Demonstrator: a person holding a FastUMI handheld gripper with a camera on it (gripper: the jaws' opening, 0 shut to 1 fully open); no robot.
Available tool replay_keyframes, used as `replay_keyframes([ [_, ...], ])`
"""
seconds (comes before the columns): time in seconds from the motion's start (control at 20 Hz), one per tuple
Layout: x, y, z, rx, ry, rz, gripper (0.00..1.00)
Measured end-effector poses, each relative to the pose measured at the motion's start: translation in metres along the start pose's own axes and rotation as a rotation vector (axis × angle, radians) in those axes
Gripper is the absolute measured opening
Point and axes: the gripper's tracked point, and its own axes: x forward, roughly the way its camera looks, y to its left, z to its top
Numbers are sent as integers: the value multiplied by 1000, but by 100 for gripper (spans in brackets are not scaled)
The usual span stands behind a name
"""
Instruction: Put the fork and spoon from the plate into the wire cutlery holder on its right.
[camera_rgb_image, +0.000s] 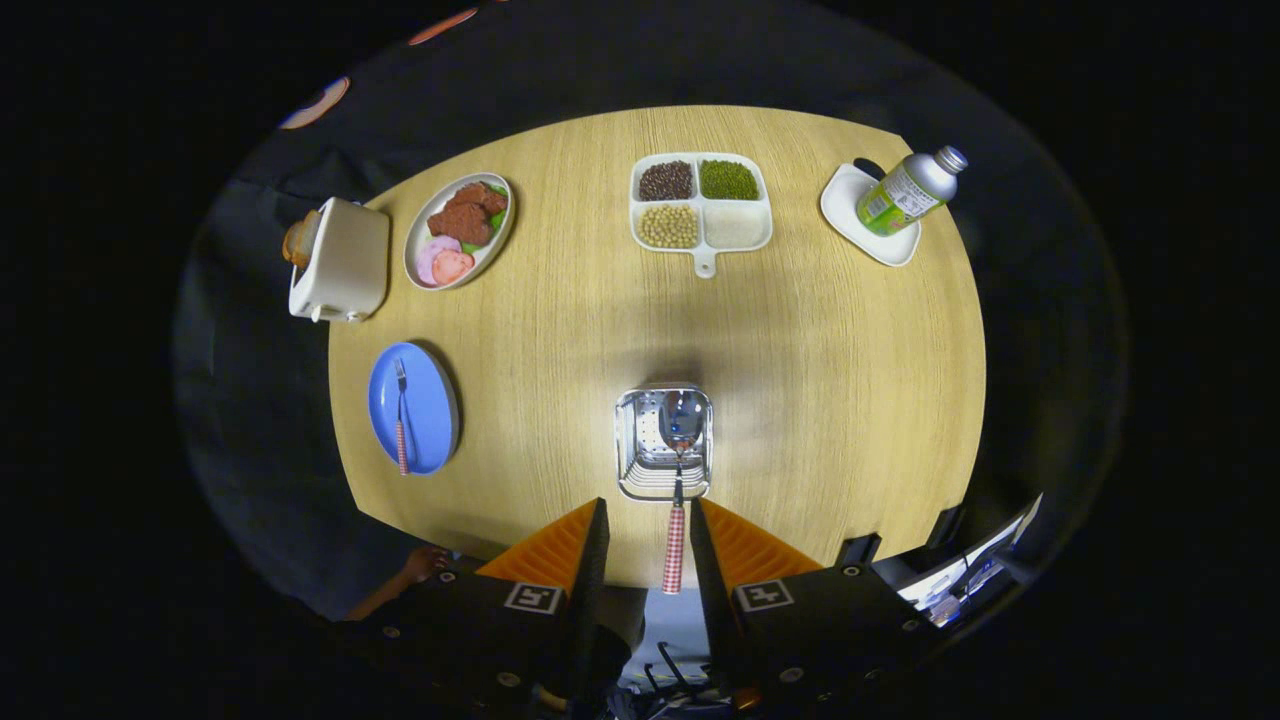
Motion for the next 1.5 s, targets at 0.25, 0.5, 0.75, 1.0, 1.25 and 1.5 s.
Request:
replay_keyframes([
  [0.25,-19,37,7,-5,-153,21,78],
  [0.5,-38,70,23,-94,-349,-51,89],
  [0.75,-64,112,50,-134,-611,-61,94],
  [1.0,-87,165,72,-148,-896,-43,94],
  [1.25,-106,216,80,-191,-1148,-53,94],
  [1.5,-100,264,73,-228,-1227,-37,94],
])
